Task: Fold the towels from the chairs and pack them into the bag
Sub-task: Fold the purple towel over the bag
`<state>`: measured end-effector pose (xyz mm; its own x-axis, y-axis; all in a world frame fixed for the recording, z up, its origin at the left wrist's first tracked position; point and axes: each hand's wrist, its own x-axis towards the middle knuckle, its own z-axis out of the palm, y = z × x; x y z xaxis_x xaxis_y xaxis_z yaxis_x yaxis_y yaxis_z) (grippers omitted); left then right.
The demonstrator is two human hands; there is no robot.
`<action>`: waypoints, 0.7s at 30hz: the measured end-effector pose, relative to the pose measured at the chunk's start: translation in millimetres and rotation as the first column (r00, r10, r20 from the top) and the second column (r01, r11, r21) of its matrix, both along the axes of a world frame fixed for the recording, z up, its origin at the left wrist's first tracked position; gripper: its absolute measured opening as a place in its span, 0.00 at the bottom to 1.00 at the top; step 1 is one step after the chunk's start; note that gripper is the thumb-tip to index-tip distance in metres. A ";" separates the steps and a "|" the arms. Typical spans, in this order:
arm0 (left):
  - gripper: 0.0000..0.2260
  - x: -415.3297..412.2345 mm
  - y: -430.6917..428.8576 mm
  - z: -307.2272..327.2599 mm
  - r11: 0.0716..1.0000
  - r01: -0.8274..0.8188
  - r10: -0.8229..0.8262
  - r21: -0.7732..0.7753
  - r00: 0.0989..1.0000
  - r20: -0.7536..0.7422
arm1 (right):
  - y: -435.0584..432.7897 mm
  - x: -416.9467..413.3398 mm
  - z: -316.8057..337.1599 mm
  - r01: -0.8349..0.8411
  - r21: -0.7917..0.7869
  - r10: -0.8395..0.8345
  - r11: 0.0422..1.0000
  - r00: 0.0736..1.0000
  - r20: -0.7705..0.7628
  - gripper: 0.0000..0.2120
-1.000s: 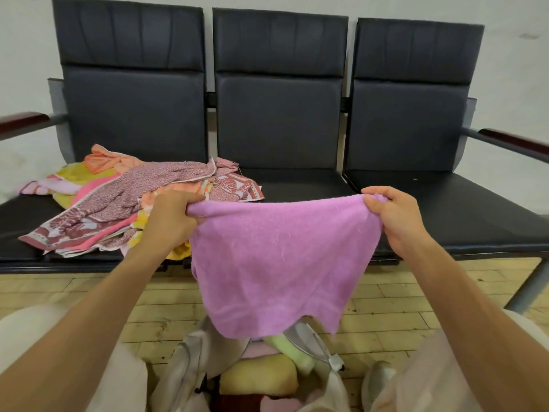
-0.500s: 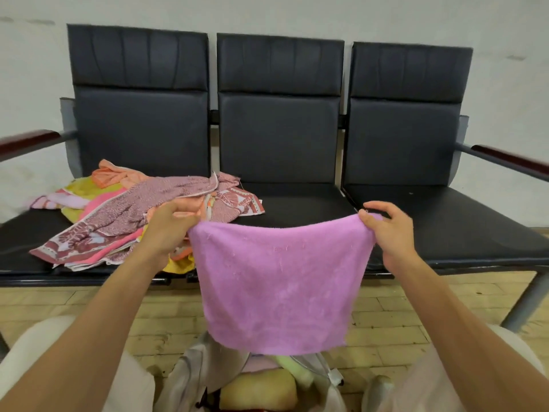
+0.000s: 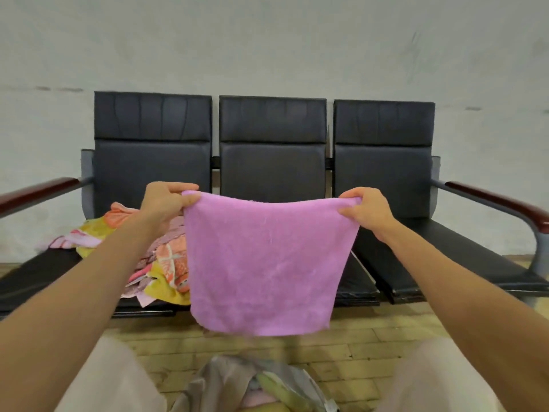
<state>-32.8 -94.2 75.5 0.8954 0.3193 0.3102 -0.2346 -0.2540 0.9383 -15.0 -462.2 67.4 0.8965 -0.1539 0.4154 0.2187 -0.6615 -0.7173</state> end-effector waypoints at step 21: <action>0.14 -5.9 -12.4 33.1 0.985 -0.021 0.029 0.172 0.999 -0.044 | -7.1 -9.6 35.0 0.019 0.110 -0.015 0.994 0.999 -0.038 0.18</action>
